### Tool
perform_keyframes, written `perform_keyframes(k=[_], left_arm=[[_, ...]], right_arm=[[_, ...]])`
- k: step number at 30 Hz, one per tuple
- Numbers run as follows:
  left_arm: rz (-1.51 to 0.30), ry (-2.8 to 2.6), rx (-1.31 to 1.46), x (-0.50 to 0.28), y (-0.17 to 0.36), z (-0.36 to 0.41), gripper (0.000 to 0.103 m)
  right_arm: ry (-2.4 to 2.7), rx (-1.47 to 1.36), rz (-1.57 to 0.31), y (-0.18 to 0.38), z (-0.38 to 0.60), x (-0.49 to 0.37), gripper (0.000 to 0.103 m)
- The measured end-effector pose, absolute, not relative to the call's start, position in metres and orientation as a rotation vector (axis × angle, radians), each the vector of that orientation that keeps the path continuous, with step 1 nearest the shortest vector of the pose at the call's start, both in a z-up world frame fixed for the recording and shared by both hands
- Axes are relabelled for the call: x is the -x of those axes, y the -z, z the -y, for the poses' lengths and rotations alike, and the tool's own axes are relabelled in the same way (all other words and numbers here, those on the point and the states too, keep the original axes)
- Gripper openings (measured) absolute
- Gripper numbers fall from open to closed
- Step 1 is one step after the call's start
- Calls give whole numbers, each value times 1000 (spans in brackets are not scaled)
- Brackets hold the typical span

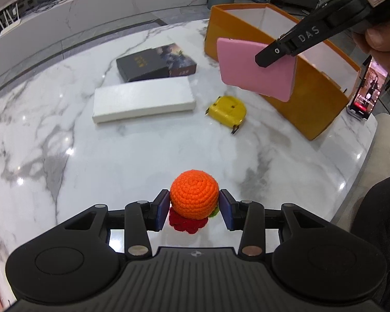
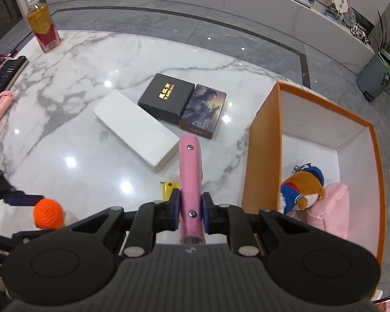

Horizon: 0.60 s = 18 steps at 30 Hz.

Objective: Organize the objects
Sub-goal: 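Lift and carry the crochet ball and pink wallet over the shoebox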

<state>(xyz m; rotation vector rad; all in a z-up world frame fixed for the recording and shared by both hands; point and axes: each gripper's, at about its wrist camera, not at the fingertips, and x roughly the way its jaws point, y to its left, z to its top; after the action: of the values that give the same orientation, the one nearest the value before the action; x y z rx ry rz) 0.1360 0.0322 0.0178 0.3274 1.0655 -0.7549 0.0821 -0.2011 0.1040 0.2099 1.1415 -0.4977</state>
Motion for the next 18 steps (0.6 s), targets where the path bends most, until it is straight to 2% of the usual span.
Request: perform_keyframes(k=[18], left_arm=[[-1018, 842, -413, -119, -61, 48, 48]], right_arm=[[542, -207, -1034, -178, 221, -6, 17]])
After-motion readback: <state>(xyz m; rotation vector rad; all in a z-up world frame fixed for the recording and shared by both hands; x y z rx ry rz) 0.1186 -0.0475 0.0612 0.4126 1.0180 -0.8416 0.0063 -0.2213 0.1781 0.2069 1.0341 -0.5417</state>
